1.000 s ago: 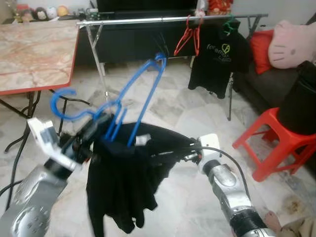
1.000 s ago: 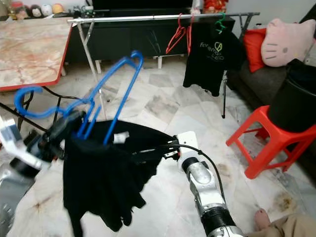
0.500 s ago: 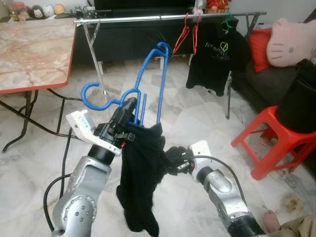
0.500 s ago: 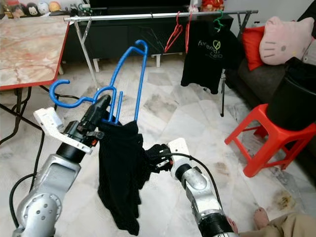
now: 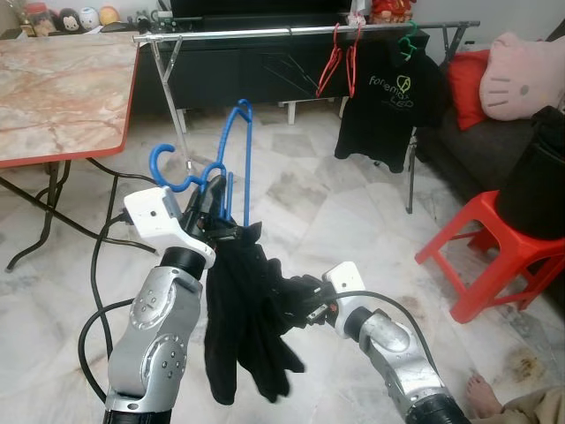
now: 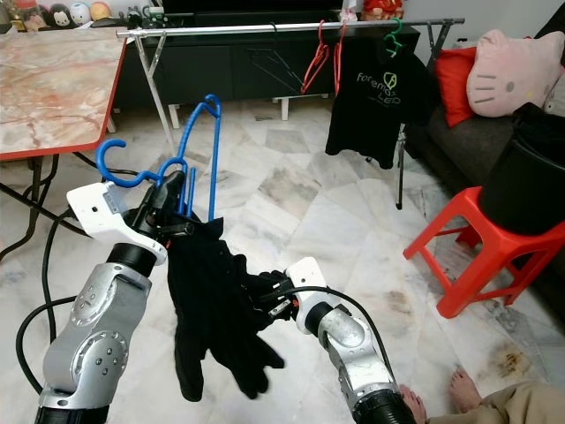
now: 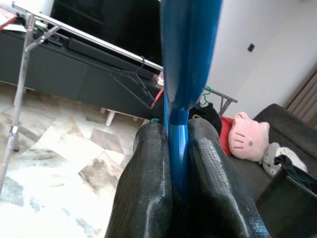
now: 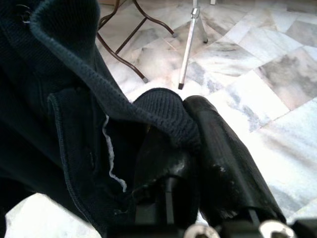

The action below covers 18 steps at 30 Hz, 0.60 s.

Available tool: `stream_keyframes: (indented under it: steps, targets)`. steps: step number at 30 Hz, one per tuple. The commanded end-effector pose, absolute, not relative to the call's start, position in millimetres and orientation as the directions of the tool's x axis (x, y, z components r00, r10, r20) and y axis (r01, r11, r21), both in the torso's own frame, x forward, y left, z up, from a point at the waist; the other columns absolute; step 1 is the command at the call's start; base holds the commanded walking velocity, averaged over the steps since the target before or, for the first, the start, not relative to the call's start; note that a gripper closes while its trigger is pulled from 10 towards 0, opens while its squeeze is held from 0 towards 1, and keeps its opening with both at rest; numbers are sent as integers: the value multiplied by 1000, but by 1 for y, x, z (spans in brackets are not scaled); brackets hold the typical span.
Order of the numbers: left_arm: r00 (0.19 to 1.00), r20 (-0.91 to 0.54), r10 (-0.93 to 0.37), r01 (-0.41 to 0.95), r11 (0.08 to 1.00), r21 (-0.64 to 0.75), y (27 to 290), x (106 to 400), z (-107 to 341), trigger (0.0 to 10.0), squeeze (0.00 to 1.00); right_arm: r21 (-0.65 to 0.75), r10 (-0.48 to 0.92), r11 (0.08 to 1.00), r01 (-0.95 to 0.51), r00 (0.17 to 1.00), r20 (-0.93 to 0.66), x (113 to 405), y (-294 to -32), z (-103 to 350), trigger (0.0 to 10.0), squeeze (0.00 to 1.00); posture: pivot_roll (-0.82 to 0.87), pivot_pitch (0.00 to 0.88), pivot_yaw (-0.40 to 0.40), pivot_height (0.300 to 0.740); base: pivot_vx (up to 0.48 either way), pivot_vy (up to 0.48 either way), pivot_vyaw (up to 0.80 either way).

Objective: Hang hanger

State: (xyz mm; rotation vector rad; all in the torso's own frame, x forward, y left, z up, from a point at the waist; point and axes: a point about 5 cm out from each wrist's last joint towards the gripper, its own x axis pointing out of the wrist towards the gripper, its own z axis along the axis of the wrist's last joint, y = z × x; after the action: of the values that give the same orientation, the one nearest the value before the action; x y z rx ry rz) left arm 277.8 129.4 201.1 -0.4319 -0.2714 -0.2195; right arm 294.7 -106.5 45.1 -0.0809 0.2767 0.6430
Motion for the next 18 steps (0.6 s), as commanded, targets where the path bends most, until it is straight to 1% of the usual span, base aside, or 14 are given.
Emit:
stream_keyframes:
  steps: [1,5,6,8,9,10,12,13,14,16,18]
  targets:
    - [928,328,-177,295,888,-354,124,274,207,10000,0,1,579,798,-603,766,-281,295,-108,47,0,0,-9,59,-22,740,0,0,0]
    - [919,339,-200,321,879,-352,117,274,207,10000,0,2,584,794,-608,762,-280,295,-106,48,0,0,-8,54,-23,740,0,0,0]
    - [908,334,-253,368,864,-345,112,272,207,10000,0,2,586,793,-609,761,-279,295,-105,48,0,0,-8,54,-23,740,0,0,0]
    - [902,332,-275,383,864,-327,111,271,206,10000,0,2,588,791,-612,760,-277,295,-105,48,0,0,-8,54,-23,740,0,0,0]
    - [897,313,-313,397,880,-259,109,270,202,10000,0,2,589,790,-613,759,-277,295,-105,49,0,0,-6,58,-23,740,0,0,0]
    - [897,305,-320,395,890,-228,109,269,201,10000,0,2,589,790,-613,759,-277,295,-105,49,0,0,-6,58,-23,740,0,0,0]
    - [892,284,-351,396,910,-121,107,269,198,10000,0,-1,592,787,-617,755,-280,294,-104,48,0,0,-6,58,-23,740,0,0,0]
    - [892,256,-372,390,921,-23,105,270,193,10000,0,-5,602,777,-630,745,-287,293,-103,47,0,0,-2,64,-24,740,0,0,0]
    - [907,250,-339,362,930,-54,106,272,191,10000,0,-3,616,765,-645,732,-293,292,-100,46,0,0,-2,67,-23,740,0,0,0]
    - [915,243,-322,355,929,-106,107,273,190,10000,0,-6,620,760,-649,728,-293,291,-99,46,0,0,-3,69,-23,740,0,0,0]
    - [908,243,-340,369,925,-85,106,272,190,10000,0,-8,618,762,-647,730,-292,292,-99,47,0,0,-3,71,-23,740,0,0,0]
